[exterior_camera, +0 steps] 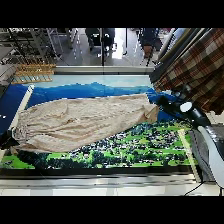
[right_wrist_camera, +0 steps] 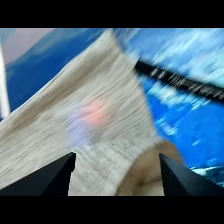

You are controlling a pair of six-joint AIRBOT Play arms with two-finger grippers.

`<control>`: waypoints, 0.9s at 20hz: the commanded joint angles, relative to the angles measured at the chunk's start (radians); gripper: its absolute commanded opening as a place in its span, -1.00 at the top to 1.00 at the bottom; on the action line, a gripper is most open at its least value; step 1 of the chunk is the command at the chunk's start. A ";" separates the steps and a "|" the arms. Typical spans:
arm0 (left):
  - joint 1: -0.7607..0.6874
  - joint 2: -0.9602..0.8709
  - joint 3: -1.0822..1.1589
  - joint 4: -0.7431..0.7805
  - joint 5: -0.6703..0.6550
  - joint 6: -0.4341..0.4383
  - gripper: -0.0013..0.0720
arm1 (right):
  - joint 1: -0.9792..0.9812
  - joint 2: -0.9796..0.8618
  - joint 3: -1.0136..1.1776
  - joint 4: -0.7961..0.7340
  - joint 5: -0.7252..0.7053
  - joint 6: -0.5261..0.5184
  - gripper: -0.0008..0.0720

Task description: Fold the clothes and pants, and hang the long-sleeved shirts on hangers.

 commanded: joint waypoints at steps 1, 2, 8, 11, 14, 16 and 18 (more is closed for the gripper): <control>0.001 0.000 0.000 0.000 0.000 0.000 0.91 | -0.097 0.003 0.047 -0.114 0.254 -0.124 -0.67; 0.001 0.000 0.000 0.000 0.000 0.000 0.91 | -0.116 0.003 0.041 -0.113 0.400 -0.300 -0.57; 0.001 0.000 0.000 0.000 -0.003 -0.004 0.91 | -0.105 -0.012 -0.042 -0.027 0.399 -0.370 -0.36; 0.001 0.000 0.000 0.000 -0.011 -0.004 0.91 | -0.101 -0.074 -0.042 0.039 0.307 -0.262 -0.13; 0.001 0.000 0.000 0.000 -0.010 -0.003 0.91 | -0.073 -0.141 -0.042 0.059 0.315 -0.267 -0.14; 0.001 0.000 0.000 0.000 -0.010 -0.003 0.91 | -0.043 -0.179 -0.042 0.097 0.284 -0.281 -0.13; 0.001 0.000 0.000 0.000 -0.017 -0.003 0.91 | -0.023 -0.196 -0.041 0.096 0.231 -0.280 0.67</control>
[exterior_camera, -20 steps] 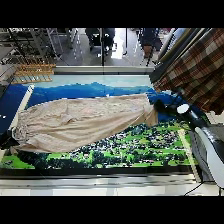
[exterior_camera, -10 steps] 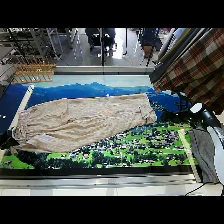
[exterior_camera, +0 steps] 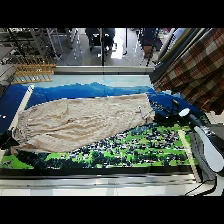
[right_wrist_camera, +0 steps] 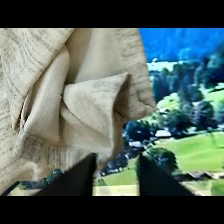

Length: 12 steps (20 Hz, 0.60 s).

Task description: Fold the clothes and pants, and hang the long-sleeved shirts on hangers.

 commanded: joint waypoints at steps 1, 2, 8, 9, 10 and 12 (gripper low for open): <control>0.002 0.000 0.002 0.000 -0.024 0.000 0.91 | 0.027 -0.032 0.008 0.029 -0.051 0.022 0.94; 0.004 0.001 0.008 0.000 -0.051 -0.001 0.91 | 0.024 -0.023 0.032 0.027 -0.013 0.024 0.94; 0.005 0.039 0.278 -0.046 -0.134 -0.065 0.91 | 0.000 0.093 0.464 -0.014 0.293 0.150 0.94; 0.005 0.044 0.345 -0.063 -0.119 -0.080 0.91 | -0.009 0.100 0.565 -0.055 0.275 0.233 0.94; 0.005 0.053 0.395 -0.068 -0.076 -0.094 0.91 | -0.014 0.099 0.645 -0.121 0.250 0.318 0.94; 0.005 0.057 0.423 -0.063 0.008 -0.094 0.91 | -0.021 0.097 0.725 -0.259 0.230 0.462 0.94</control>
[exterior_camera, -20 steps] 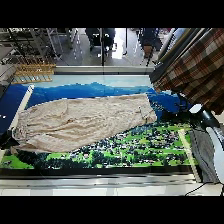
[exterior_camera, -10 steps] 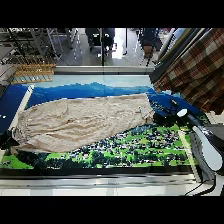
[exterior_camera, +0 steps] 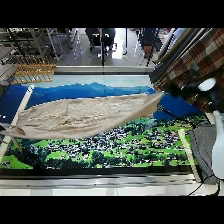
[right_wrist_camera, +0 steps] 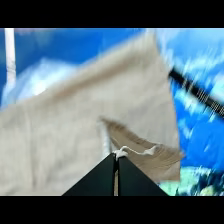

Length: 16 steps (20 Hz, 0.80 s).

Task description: Fold the clothes and pants, and hang the long-sleeved shirts on hangers.

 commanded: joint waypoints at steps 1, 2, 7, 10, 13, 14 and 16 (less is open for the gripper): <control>0.000 -0.003 0.092 0.005 0.090 -0.024 0.91 | -0.017 0.002 0.164 -0.154 0.013 0.203 0.93; -0.005 -0.026 0.092 0.024 0.077 -0.025 0.91 | -0.013 -0.016 0.164 -0.136 0.030 0.182 0.93; -0.040 -0.151 0.090 0.021 0.048 -0.070 0.91 | 0.050 -0.146 0.156 -0.076 0.050 -0.084 -0.33; -0.045 -0.204 0.090 0.021 0.045 -0.070 0.91 | 0.046 -0.198 0.124 -0.074 0.105 -0.176 -0.33; -0.044 -0.233 0.091 0.021 0.045 -0.070 0.91 | 0.048 -0.253 0.068 -0.021 0.204 -0.404 -0.31; -0.044 -0.237 0.091 0.021 0.045 -0.070 0.91 | 0.048 -0.269 0.045 0.021 0.219 -0.457 -0.30; -0.045 -0.238 0.091 0.021 0.045 -0.070 0.91 | 0.048 -0.296 -0.004 0.059 0.208 -0.480 -0.18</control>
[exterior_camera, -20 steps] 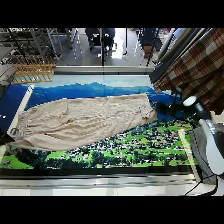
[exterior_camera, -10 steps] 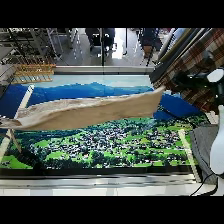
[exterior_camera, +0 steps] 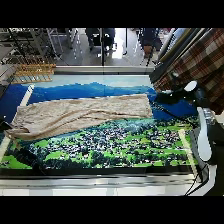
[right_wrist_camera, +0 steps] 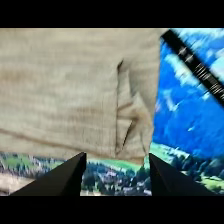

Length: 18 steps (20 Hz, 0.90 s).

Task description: Fold the clothes and pants, and hang the long-sleeved shirts on hangers.

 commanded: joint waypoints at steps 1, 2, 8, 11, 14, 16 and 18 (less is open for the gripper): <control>-0.001 -0.014 0.001 0.000 -0.001 -0.002 0.91 | 0.002 -0.054 -0.072 0.066 0.029 -0.129 -0.17; -0.001 -0.014 0.001 0.000 -0.002 -0.002 0.91 | 0.002 -0.066 -0.087 0.066 0.025 -0.137 -0.17; -0.001 -0.014 0.001 0.000 -0.017 -0.002 0.91 | 0.031 -0.081 -0.123 0.121 -0.176 -0.272 -0.14; -0.001 -0.014 0.001 0.000 -0.017 -0.002 0.91 | 0.056 -0.083 -0.123 0.130 -0.318 -0.280 -0.14; -0.001 -0.014 0.001 0.000 -0.016 -0.002 0.91 | 0.063 -0.118 -0.122 0.154 -0.344 -0.276 -0.14; -0.001 -0.014 0.001 0.000 -0.016 -0.002 0.91 | 0.063 -0.153 -0.122 0.172 -0.306 -0.276 -0.13; -0.001 -0.014 0.001 0.000 -0.016 -0.002 0.91 | 0.067 -0.170 -0.122 0.198 -0.268 -0.300 0.40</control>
